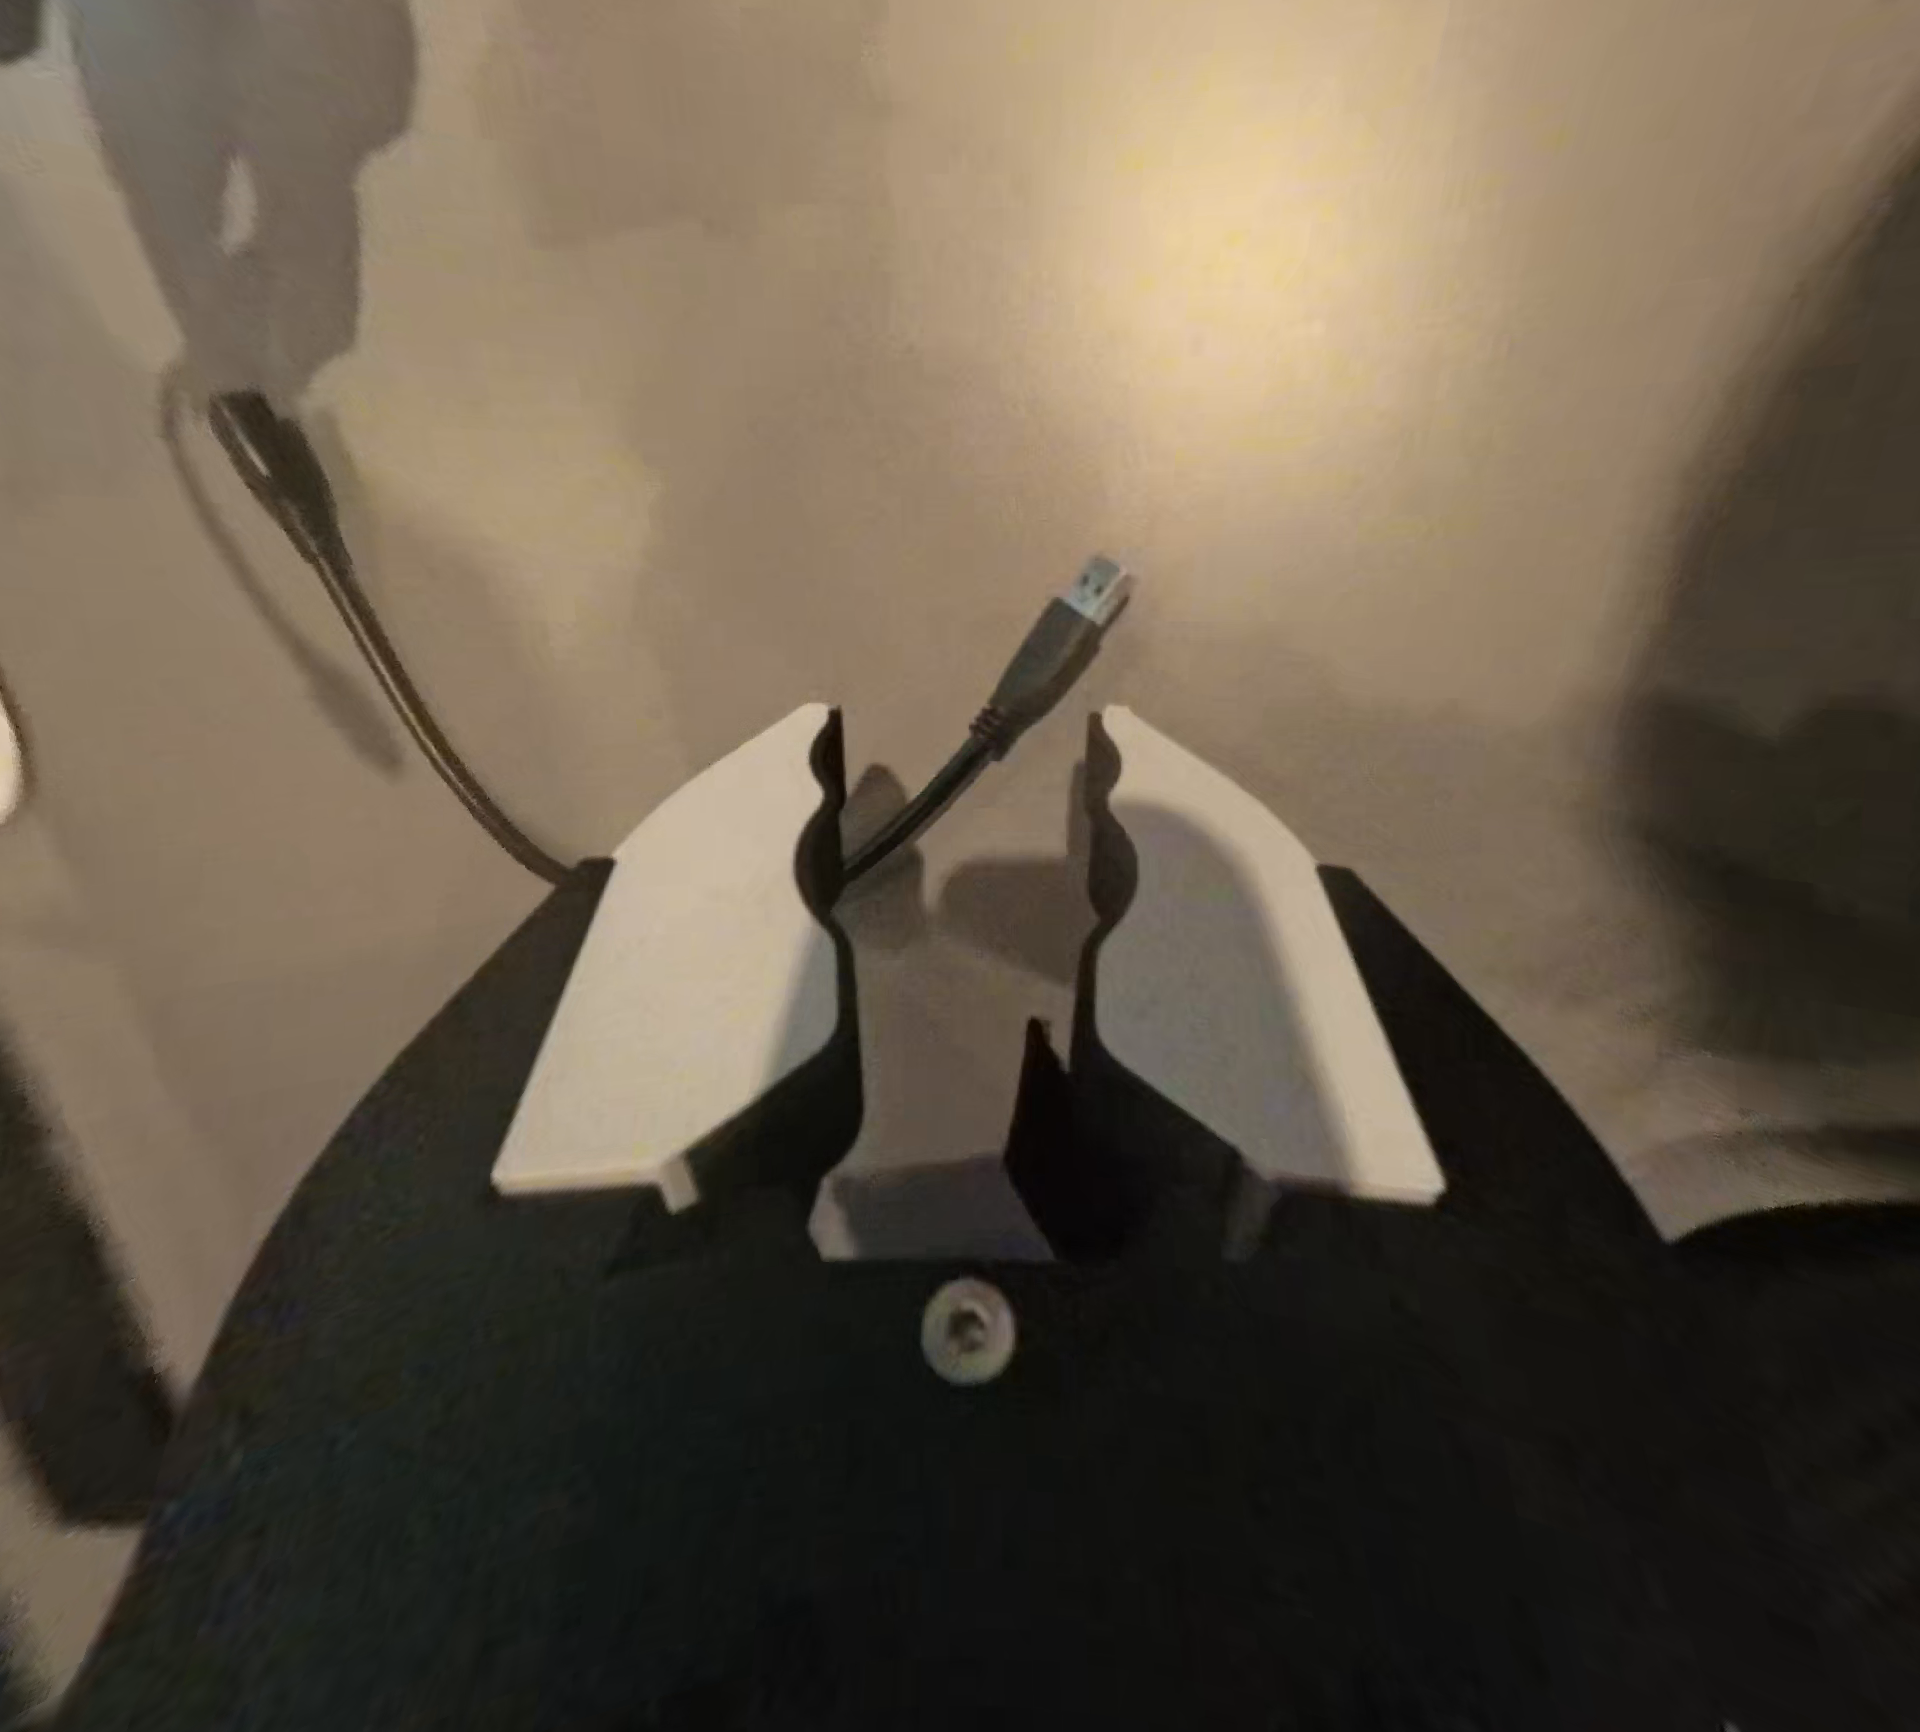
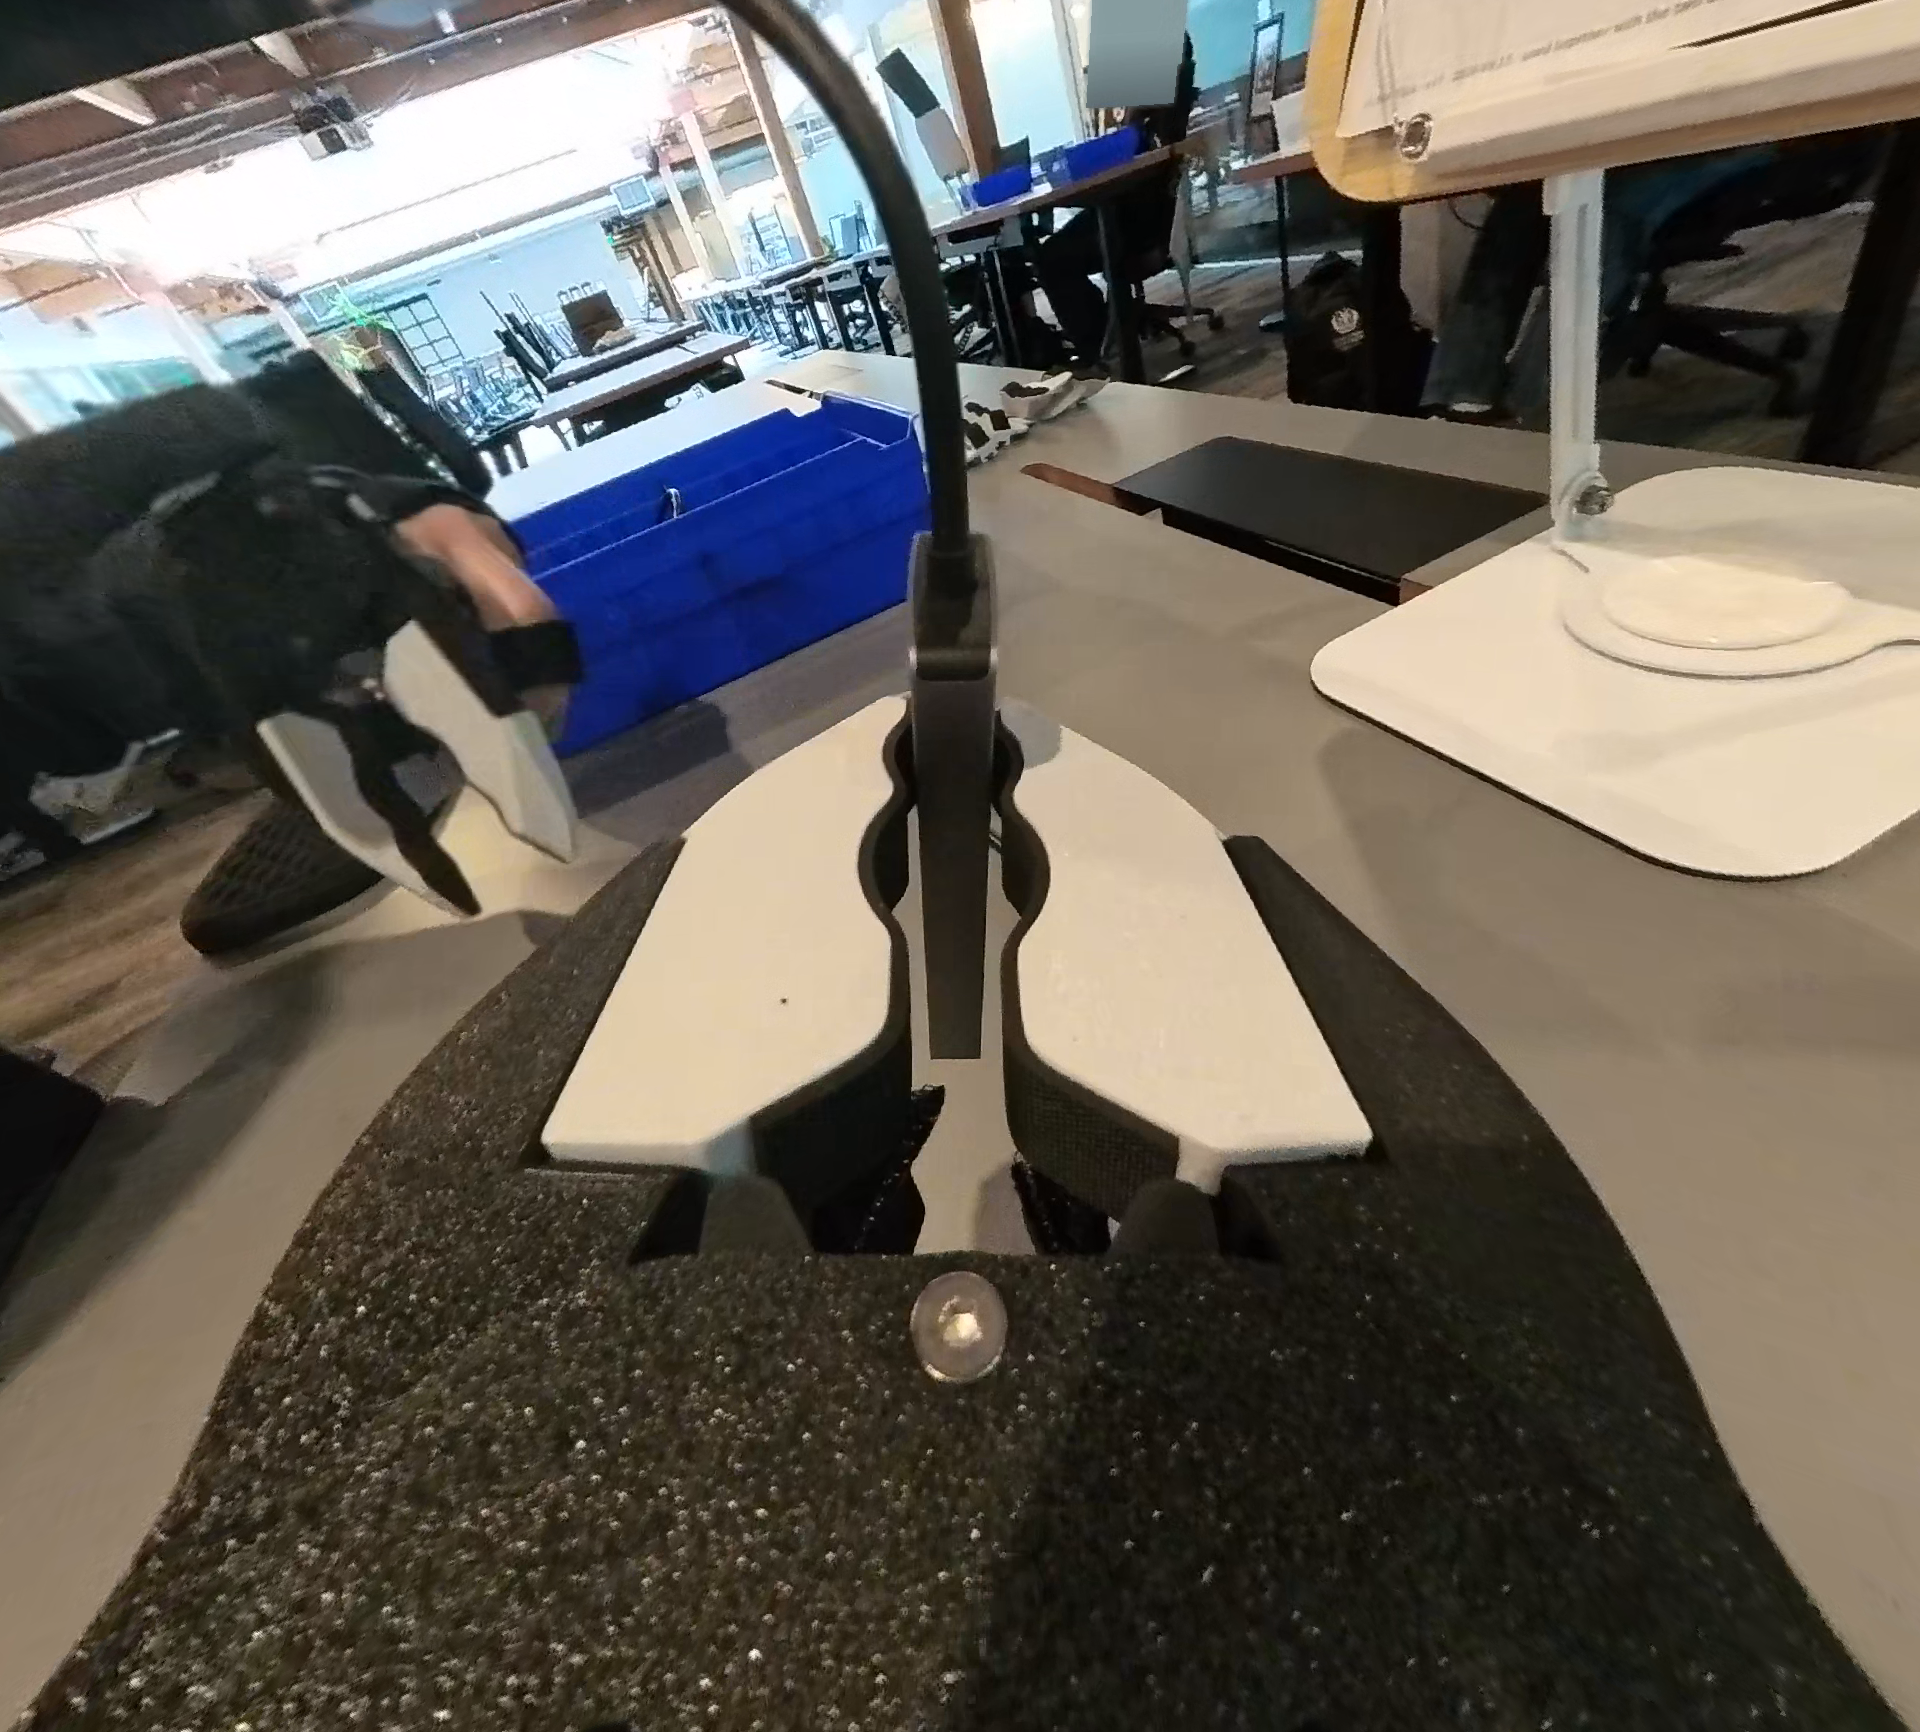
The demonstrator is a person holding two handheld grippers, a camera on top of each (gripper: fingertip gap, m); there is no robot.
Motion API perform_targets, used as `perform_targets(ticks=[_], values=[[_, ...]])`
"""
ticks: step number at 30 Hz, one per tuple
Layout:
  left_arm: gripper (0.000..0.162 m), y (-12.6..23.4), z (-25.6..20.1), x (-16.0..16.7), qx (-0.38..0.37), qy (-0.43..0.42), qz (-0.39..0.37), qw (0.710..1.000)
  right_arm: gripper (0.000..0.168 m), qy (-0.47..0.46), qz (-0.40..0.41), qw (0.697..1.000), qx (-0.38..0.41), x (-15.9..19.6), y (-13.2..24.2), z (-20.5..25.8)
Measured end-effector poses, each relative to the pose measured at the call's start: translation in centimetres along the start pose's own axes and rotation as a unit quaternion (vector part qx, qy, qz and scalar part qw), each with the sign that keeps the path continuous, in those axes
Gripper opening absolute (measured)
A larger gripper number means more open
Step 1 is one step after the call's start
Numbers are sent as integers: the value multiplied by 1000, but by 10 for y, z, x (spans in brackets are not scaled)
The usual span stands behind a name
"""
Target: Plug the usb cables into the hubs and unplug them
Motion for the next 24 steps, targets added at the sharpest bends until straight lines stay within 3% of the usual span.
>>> perform_targets(ticks=[8,13,19,24], values=[[38,-30,-8,5,-97,-180,74,976,12,-10,-8,1000,-11,-2,2,0],[15,-36,-7,-6,-134,-210,58,967,12,-12,-6,1000,-18,-2,-1,2],[8,-39,4,-5,-154,-190,85,966,12,-10,-5,999,-31,-2,-2,7],[8,-24,22,-14,-138,-68,37,987,12,2,-13,998,-59,-5,-1,15]])
Point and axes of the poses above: each gripper's, where its closed fingertips meet, y back along the fingers, x out of its underside, z = x × y across the jaws, the point moved 1 cm from there along y, back along the fingers, and after that the axes turned 10 degrees about z, right-handed, at the moved point
